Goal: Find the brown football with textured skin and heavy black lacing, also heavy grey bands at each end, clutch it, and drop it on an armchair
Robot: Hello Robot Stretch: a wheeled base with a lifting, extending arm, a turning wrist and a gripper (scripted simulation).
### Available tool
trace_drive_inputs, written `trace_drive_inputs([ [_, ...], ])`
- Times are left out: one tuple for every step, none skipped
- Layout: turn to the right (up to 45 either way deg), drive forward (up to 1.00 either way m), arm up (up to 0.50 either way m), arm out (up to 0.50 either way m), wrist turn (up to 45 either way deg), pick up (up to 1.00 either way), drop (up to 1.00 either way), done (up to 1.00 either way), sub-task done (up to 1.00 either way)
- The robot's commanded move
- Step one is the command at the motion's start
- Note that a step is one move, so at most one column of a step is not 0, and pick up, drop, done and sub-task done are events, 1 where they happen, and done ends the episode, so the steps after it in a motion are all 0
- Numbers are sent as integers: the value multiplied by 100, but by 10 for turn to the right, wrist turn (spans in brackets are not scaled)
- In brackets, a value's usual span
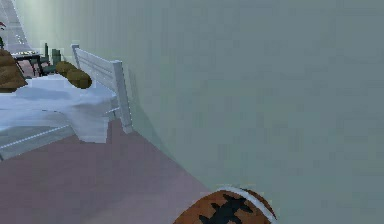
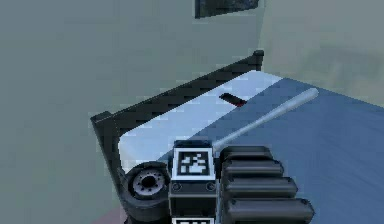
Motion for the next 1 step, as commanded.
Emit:
trace_drive_inputs([
  [-420,0,0,0,0,0,0,0,0],
])
